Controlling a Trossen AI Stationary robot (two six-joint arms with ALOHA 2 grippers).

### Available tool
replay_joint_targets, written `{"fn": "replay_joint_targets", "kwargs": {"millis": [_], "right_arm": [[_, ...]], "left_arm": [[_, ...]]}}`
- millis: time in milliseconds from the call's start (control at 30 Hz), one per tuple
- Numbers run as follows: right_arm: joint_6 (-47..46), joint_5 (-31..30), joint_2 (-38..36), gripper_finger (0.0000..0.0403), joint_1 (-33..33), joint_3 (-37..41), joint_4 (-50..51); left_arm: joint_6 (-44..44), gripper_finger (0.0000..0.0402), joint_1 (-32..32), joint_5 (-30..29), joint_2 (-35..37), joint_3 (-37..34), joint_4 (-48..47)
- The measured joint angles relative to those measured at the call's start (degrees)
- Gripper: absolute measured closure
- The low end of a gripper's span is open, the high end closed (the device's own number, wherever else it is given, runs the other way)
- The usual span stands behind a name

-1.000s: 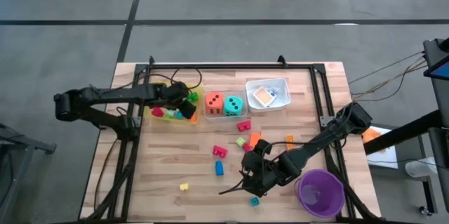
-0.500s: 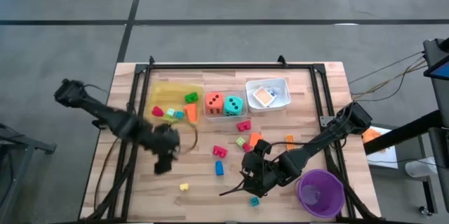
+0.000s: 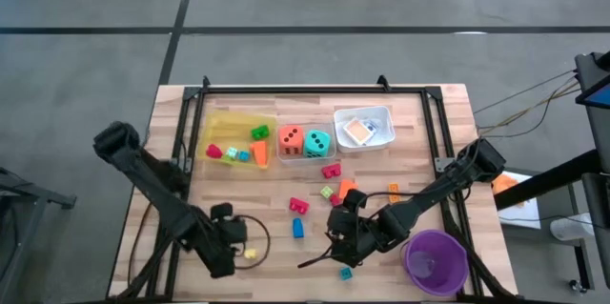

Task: Pick & Place Toys
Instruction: Put the yellow game piece into the yellow bin

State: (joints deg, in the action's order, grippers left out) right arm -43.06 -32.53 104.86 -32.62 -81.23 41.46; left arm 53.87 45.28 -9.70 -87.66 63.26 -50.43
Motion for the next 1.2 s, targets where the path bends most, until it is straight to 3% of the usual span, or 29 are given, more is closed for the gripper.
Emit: {"fn": "replay_joint_targets", "kwargs": {"millis": [267,500,1200], "right_arm": [[0.6,0.0,-0.3,0.0050,0.0,-0.1,0.1],[0.2,0.0,-0.3,0.0050,-0.2,-0.1,0.1],[0.0,0.0,-0.3,0.0050,-0.2,-0.1,0.0]], "left_arm": [[-1.7,0.0245,0.1,1.8,-9.8,4.9,4.3],[-1.3,0.0245,0.1,1.8,-13.8,4.6,4.9],[1.2,0.0231,0.0,0.2,-14.5,2.3,6.5]]}}
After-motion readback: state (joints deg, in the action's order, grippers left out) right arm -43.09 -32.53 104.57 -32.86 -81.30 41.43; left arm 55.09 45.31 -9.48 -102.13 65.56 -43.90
